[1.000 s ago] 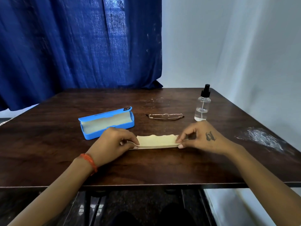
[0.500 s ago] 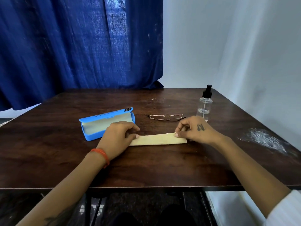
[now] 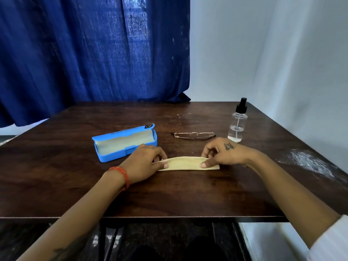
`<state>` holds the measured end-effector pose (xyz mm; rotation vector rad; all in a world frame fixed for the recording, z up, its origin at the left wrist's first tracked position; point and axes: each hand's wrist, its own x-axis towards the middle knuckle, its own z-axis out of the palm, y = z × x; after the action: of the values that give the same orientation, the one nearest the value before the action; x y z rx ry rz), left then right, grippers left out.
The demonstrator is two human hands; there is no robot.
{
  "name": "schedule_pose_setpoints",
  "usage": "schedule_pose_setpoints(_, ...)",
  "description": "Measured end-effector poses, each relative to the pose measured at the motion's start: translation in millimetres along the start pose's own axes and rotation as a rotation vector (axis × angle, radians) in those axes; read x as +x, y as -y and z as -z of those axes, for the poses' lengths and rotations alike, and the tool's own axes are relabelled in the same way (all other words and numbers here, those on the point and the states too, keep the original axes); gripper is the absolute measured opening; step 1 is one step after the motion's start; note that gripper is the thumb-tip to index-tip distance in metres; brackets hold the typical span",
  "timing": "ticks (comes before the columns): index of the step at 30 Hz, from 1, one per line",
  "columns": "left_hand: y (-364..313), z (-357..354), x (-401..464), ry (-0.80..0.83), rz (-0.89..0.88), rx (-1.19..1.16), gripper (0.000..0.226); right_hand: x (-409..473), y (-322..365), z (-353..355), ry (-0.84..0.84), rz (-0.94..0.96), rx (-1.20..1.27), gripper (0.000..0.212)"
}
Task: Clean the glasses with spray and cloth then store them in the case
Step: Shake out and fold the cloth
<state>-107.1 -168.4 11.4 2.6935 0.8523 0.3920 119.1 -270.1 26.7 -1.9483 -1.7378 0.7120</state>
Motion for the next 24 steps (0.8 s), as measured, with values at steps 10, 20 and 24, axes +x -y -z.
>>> schedule_pose_setpoints(10,14,13,-32,-0.264,0.218,-0.890,0.008,-4,20,-7,-0.111,0.152,0.422,0.008)
schedule_pose_setpoints(20,54,38,-53,-0.732,0.314,-0.471,0.016,60,72,-46,-0.433,0.074,0.592,0.014)
schedule_pose_setpoints(24,66,40,-54,-0.802,0.343,-0.337,0.015,83,81,-65,-0.584,0.063,0.429,0.016)
